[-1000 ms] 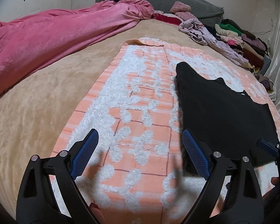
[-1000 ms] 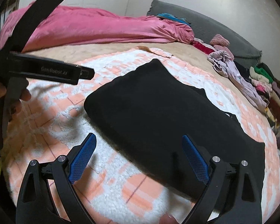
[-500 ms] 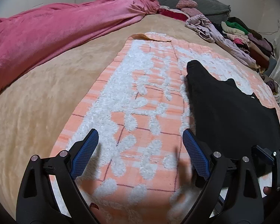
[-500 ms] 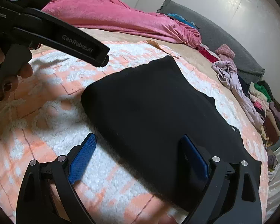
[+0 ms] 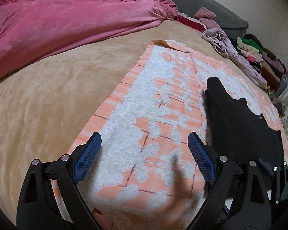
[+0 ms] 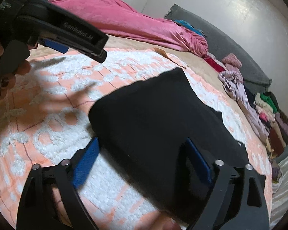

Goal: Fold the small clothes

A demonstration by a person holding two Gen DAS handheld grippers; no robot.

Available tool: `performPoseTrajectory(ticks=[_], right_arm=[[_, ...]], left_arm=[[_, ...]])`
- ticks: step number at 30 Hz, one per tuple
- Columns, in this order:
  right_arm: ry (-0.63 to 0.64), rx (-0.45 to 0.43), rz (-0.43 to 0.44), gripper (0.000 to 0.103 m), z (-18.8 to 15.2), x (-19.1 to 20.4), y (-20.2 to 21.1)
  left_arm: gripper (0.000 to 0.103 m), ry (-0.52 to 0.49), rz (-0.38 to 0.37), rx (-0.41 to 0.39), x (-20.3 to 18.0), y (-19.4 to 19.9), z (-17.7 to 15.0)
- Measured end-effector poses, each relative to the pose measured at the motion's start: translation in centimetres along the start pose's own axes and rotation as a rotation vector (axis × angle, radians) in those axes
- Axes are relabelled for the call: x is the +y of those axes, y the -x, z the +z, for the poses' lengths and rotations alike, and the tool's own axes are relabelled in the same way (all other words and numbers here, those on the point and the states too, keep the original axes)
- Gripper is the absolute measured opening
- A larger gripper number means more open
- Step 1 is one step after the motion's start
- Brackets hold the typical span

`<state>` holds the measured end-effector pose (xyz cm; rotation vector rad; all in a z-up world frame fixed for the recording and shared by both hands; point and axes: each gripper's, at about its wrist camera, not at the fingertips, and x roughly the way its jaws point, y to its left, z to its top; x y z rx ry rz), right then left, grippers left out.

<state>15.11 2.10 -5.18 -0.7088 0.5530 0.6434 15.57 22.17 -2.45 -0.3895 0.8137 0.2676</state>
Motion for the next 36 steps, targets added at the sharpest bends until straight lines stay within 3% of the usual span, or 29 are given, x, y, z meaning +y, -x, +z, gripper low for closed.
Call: performPoseTrajectory(ticks=[2,3,4,5,8,11,14,17,20,22,26,28,32,36], right_arm=[[0.019,-0.008,-0.005,0.077,0.2,0.2,-0.1],[0.027,-0.009,0.004,0.058,0.3,0.4,-0.2],[0.031,-0.014,0.016,0.050,0.3,0.5,-0.2],[0.030,-0.023,0.027,0.019,0.4,0.7,0.0],[-0.046,-0.041,0.081,0.010,0.7,-0.2,0.8],[-0.142,-0.038,0.169,0.009,0.9,-1.6,1.2],[-0.114,-0.029,0.176,0.010,1.1,-0.9,0.9],[-0.085,0.007,0.168,0.018,0.6,-0.1,-0.3],[-0.095,-0.033,0.194,0.034,0.7,-0.3,0.7],[-0.123,-0.078,0.228,0.035,0.6,-1.0,2.0],[-0.131,-0.123,0.189,0.037,-0.2,-1.7,4.3],[-0.116,-0.123,0.168,0.047,-0.8,-1.7,5.1],[-0.028,-0.105,0.094,0.054,-1.7,-0.5,5.4],[0.055,-0.074,0.032,0.056,-1.8,0.7,4.4]], left_arm=[[0.084,-0.002,-0.006,0.001,0.0,0.1,-0.1],[0.084,-0.005,-0.009,0.002,-0.1,0.1,-0.1],[0.084,-0.008,-0.014,0.004,-0.2,0.0,-0.1],[0.084,-0.012,-0.021,0.007,-0.3,0.0,-0.2],[0.084,-0.012,-0.042,0.010,-0.4,0.1,-0.3],[0.084,-0.002,-0.063,0.011,-0.3,0.3,-0.3],[0.084,-0.008,-0.066,0.017,-0.6,0.1,-0.3],[0.084,-0.023,-0.075,0.029,-1.0,-0.2,-0.6],[0.084,-0.038,-0.094,0.035,-1.4,-0.2,-0.9],[0.084,-0.044,-0.107,0.037,-1.6,-0.3,-1.0],[0.084,-0.046,-0.131,0.044,-2.0,-0.3,-1.1],[0.084,-0.042,-0.142,0.049,-2.1,-0.4,-0.9],[0.091,-0.031,-0.192,0.081,-3.3,-1.1,0.2],[0.091,-0.063,-0.262,0.132,-5.7,-2.5,2.0]])
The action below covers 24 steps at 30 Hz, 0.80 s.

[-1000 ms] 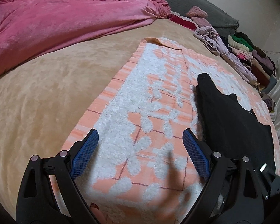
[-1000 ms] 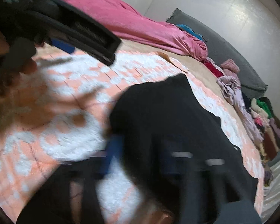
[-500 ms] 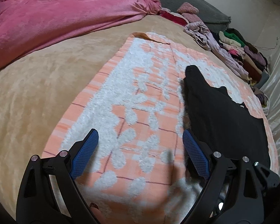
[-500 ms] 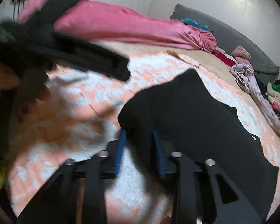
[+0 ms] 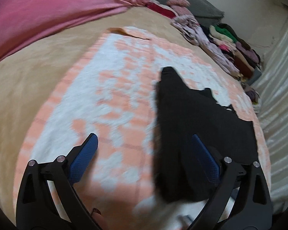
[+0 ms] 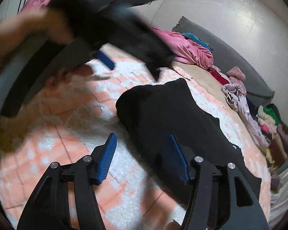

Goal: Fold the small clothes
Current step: 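Close the left gripper on the sweatshirt end while the right gripper grasps beside it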

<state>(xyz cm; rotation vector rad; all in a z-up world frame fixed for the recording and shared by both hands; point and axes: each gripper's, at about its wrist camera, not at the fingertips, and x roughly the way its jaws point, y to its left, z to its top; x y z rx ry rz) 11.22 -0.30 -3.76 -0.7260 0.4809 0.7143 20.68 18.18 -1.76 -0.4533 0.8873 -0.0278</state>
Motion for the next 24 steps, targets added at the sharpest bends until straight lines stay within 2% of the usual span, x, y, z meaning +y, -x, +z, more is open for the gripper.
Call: performPoseTrajectory(ticks=[5,8,10,16,17,20,22,23,24], right_arm=[[0.038,0.035,-0.020,0.056,0.0,0.2,-1.9],[0.062,0.044,-0.022,0.056,-0.1,0.5,-2.9],[0.066,0.040,-0.020,0.056,0.1,0.3,-3.2],[0.077,0.035,-0.041,0.056,0.6,0.2,-4.4],[0.081,0.031,-0.048,0.056,0.6,0.3,-4.5],[0.092,0.018,-0.067,0.047,0.6,0.6,-4.5],[0.080,0.005,-0.068,0.035,0.5,0.5,-4.3],[0.072,-0.004,-0.074,0.023,0.4,0.4,-4.0],[0.061,-0.020,-0.077,0.017,0.4,0.2,-3.6]], left_arm=[[0.091,-0.024,-0.024,0.075,-0.9,-3.4,2.6],[0.090,-0.003,-0.074,0.123,-0.7,-5.2,3.4],[0.086,0.011,-0.097,0.148,-0.4,-6.3,3.7],[0.083,-0.011,-0.106,0.160,-0.6,-7.7,4.9],[0.080,-0.018,-0.107,0.162,-0.8,-7.9,5.2],[0.071,-0.020,-0.116,0.169,-1.0,-8.5,5.6],[0.069,-0.010,-0.127,0.174,-1.2,-8.8,5.7],[0.067,0.006,-0.145,0.179,-1.2,-8.9,5.6],[0.065,0.021,-0.167,0.183,-1.2,-8.9,5.6]])
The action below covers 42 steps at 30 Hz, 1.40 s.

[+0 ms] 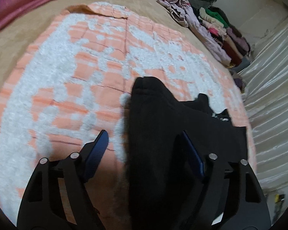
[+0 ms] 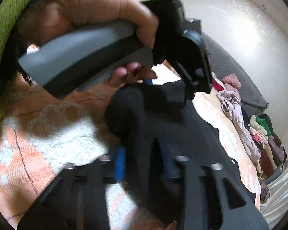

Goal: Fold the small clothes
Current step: 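Close the left gripper on the sweatshirt end while the right gripper grasps beside it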

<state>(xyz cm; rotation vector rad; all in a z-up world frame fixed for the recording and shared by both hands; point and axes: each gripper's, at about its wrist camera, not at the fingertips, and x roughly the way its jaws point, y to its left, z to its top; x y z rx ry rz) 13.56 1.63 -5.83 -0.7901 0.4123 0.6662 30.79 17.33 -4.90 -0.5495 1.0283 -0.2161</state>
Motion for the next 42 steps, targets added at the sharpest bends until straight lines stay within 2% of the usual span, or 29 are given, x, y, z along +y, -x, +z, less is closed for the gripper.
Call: performPoseTrajectory(ticks=[3,5,8,11,12,17,21,27,33,36,42], right_arm=[[-0.031,-0.033,0.000,0.014,-0.1,-0.4,0.8],[-0.060,-0.052,0.010,0.013,-0.3,-1.0,1.3],[-0.131,-0.084,0.026,0.012,-0.5,-2.2,2.3],[-0.186,-0.099,0.040,0.012,-0.7,-3.1,3.0],[-0.199,-0.104,0.041,0.011,-0.8,-3.3,3.3],[-0.297,-0.144,0.036,0.011,-1.5,-4.9,5.1],[-0.405,-0.186,0.013,0.010,-2.7,-6.8,7.2],[-0.565,-0.245,-0.025,0.009,-5.8,-9.9,10.9],[-0.663,-0.255,-0.078,0.008,-9.9,-12.5,14.1],[-0.707,-0.237,-0.103,0.008,-12.1,-14.5,14.1],[-0.794,-0.191,-0.115,0.008,-15.8,-16.2,14.1]], left_arm=[[0.056,0.018,-0.060,0.025,-0.2,-0.4,-0.2],[0.052,0.011,-0.050,0.034,-0.4,-0.5,-0.3],[0.030,0.051,-0.106,0.065,-0.4,-0.8,-0.4],[0.017,0.060,-0.102,0.060,-1.2,-0.7,-0.5],[0.015,0.056,-0.087,0.055,-1.7,-0.5,-0.6],[0.013,0.029,-0.047,0.018,-4.3,0.9,-0.7],[0.013,0.009,-0.054,-0.019,-7.4,2.3,-0.4],[0.013,-0.097,-0.048,-0.052,-15.3,2.8,-0.7],[0.013,-0.184,-0.026,-0.029,-22.3,-0.1,-1.8],[0.013,-0.241,0.010,-0.010,-25.7,-2.7,-2.6],[0.013,-0.285,0.050,0.036,-28.6,-6.8,-4.1]])
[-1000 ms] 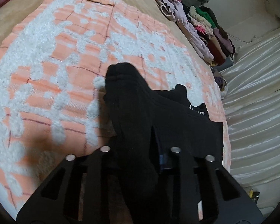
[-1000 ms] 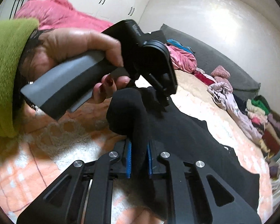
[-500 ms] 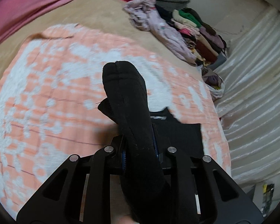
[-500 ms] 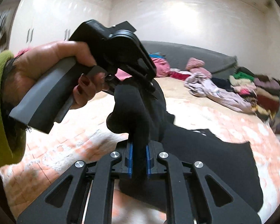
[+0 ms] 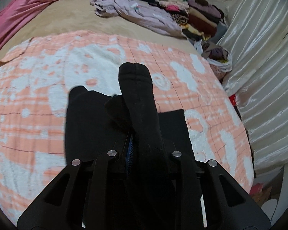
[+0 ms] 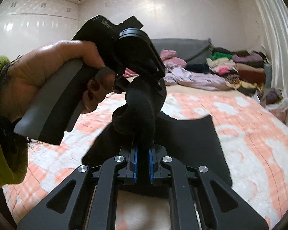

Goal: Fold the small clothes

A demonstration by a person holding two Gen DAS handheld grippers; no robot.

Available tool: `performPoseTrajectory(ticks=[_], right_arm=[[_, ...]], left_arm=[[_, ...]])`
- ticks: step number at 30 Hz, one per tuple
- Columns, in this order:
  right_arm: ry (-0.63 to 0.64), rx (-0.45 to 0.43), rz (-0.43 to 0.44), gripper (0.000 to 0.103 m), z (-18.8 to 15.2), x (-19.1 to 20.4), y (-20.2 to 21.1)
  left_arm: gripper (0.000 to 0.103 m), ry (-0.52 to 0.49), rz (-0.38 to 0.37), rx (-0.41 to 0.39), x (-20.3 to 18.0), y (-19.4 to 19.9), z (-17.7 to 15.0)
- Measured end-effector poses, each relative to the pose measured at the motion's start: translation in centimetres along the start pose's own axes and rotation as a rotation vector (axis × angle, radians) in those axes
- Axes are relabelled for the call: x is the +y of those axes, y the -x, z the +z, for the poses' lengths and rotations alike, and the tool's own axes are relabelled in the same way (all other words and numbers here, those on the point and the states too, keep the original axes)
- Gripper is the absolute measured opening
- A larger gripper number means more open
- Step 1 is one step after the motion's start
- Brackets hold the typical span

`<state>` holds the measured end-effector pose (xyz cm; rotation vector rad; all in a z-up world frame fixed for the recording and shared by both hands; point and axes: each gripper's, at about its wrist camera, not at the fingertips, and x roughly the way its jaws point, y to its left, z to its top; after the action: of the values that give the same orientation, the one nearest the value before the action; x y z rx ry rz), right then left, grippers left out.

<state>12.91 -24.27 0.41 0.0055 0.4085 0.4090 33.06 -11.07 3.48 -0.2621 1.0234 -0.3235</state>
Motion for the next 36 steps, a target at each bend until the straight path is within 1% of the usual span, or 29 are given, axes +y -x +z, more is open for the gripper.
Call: performPoseTrajectory(ticks=[2,4,5,7,8,9,10,11,12,14,15,17,18,20,22,25,28,30,31,33,36], right_arm=[[-0.046,0.019,0.001,0.008,-0.3,-1.3,-0.2],[-0.084,0.037,0.003,0.008,-0.6,-2.1,-0.4],[-0.099,0.043,0.001,0.008,-0.8,-2.5,-0.3],[-0.141,0.056,0.002,0.008,-1.1,-3.3,-0.3],[-0.151,0.060,-0.002,0.008,-1.2,-3.5,-0.2],[-0.163,0.067,-0.007,0.008,-1.4,-3.7,-0.3],[-0.184,0.078,-0.010,0.008,-1.6,-4.1,-0.3],[-0.209,0.091,-0.011,0.008,-1.8,-4.5,-0.4],[-0.236,0.106,-0.011,0.008,-1.9,-5.2,-0.7],[-0.302,0.136,0.014,0.010,-2.4,-6.3,-0.8],[-0.336,0.157,0.025,0.013,-2.7,-6.8,-0.8],[-0.364,0.189,0.035,0.016,-3.3,-7.3,-0.7],[-0.380,0.204,0.043,0.017,-3.6,-7.6,-0.6],[-0.399,0.222,0.056,0.018,-3.9,-7.8,0.0],[-0.398,0.238,0.050,0.020,-3.7,-7.8,0.9],[-0.398,0.226,0.011,0.022,-2.6,-8.7,2.1],[-0.384,0.215,-0.030,0.025,-0.7,-9.7,2.5],[-0.357,0.223,-0.045,0.035,1.1,-10.2,1.8],[-0.343,0.232,-0.032,0.037,2.0,-10.2,1.1],[-0.326,0.251,-0.014,0.043,3.5,-10.5,-0.7],[-0.313,0.320,0.005,0.048,5.1,-11.0,-4.8]], left_arm=[[0.016,0.007,0.001,0.009,-0.5,-1.2,-0.3],[0.023,0.022,-0.025,0.006,-0.7,-1.9,-0.6],[0.029,0.027,-0.039,0.006,-0.7,-2.1,-0.7],[0.050,0.041,-0.107,0.001,-0.4,-2.0,-1.1],[0.062,0.070,-0.177,-0.009,0.2,-1.6,-1.4],[0.061,0.093,-0.213,-0.021,0.9,-1.2,-1.6],[0.061,0.102,-0.217,-0.032,1.2,-0.9,-1.8],[0.056,0.101,-0.191,-0.058,2.1,-0.1,-2.3],[0.048,0.097,-0.157,-0.077,2.7,0.4,-2.7],[0.037,0.102,-0.086,-0.123,4.0,1.6,-3.8],[0.036,0.095,-0.053,-0.147,4.7,2.0,-4.5],[0.036,0.072,0.050,-0.186,5.8,2.6,-5.8],[0.036,0.069,0.074,-0.202,6.3,2.7,-6.4],[0.037,0.089,0.053,-0.214,7.3,2.7,-7.7],[0.039,0.088,0.035,-0.227,7.5,2.6,-8.8],[0.040,0.042,0.015,-0.245,7.0,2.3,-9.6],[0.040,-0.021,0.038,-0.261,6.4,1.9,-10.5],[0.040,-0.025,0.020,-0.266,6.6,1.8,-10.9],[0.040,-0.027,0.008,-0.266,6.9,1.9,-11.0],[0.044,-0.048,-0.004,-0.267,7.1,2.3,-11.3],[0.050,-0.054,-0.023,-0.257,7.5,2.7,-11.4]])
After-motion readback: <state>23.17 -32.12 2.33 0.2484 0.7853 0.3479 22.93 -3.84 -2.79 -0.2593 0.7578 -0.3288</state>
